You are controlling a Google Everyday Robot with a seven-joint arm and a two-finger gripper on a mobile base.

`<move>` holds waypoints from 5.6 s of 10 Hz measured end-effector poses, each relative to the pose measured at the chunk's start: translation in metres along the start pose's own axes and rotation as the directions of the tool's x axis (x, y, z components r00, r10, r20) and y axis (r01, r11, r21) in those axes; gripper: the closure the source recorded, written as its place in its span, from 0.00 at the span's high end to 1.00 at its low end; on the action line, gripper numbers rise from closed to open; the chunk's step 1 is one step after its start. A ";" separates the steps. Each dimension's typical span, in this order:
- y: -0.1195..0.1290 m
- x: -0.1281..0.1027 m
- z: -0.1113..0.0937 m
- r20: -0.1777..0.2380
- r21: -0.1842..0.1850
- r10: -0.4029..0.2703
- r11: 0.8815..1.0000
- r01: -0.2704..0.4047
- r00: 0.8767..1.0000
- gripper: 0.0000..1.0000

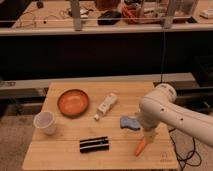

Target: Push the eraser across the table

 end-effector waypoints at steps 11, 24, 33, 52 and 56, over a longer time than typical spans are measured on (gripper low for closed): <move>0.022 -0.036 0.031 0.044 -0.024 -0.092 0.995 0.093 0.995 0.80; 0.035 -0.059 0.060 0.074 -0.043 -0.127 0.990 0.131 0.989 0.01; 0.021 -0.085 0.085 0.089 -0.050 -0.139 0.988 0.144 0.986 0.01; -0.018 -0.181 0.114 0.071 -0.082 -0.241 0.966 0.247 0.968 0.01; -0.017 -0.191 0.116 0.064 -0.089 -0.261 0.960 0.266 0.963 0.01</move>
